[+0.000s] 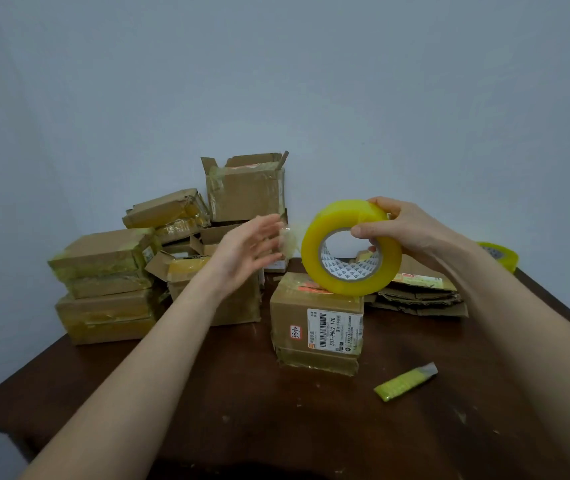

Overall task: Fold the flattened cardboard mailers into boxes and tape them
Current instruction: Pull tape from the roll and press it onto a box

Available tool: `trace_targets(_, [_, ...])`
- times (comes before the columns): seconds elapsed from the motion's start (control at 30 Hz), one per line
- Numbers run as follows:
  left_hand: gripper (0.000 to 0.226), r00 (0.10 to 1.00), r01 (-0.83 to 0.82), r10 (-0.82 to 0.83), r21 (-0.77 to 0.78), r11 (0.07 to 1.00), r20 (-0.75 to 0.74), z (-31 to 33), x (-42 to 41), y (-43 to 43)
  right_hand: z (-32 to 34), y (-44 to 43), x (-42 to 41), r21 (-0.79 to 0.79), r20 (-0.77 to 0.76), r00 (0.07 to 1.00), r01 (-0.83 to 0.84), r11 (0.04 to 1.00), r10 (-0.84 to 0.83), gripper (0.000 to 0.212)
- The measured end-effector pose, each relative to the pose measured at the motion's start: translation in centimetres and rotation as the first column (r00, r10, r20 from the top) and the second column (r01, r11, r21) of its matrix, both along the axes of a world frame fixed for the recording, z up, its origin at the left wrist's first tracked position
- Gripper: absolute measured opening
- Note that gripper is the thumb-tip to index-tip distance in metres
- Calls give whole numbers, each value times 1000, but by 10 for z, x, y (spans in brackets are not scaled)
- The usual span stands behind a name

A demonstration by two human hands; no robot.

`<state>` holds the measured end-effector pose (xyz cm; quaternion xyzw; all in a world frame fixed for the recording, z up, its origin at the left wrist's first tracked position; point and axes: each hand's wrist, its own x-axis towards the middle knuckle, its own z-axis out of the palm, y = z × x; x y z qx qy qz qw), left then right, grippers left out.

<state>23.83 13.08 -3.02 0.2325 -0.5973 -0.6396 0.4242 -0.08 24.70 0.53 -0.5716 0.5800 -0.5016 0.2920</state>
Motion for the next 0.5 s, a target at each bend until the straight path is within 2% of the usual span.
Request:
trace_targets(0.03, [38,991,41,-18,171,985,-129,-5,5,-4,-1,0,-1,-2,-5,1000,1,1000,-1,34])
trace_targets(0.07, [47,987,58,-17,258,964,-159,-8,8,-7,-1,0,-1,-5,-6,1000,3,1000,-3,35])
trace_targets(0.2, [67,984,78,-113,238,968,137,-11,-9,-2,1,0,2,-8,-19,1000,-5,1000,5,34])
trace_targets(0.27, [56,972,87,-132,225,970,194,-6,-20,8,3,0,4,-4,-47,999,-8,1000,8,33])
trace_targets(0.37, [20,984,42,-81,235,971,159,-1,-25,9,4,0,6,-3,-70,998,-2,1000,2,35])
trace_targets(0.5, [12,999,8,-21,343,939,36,-6,-28,13,-8,1,0,27,11,1000,-12,1000,12,55])
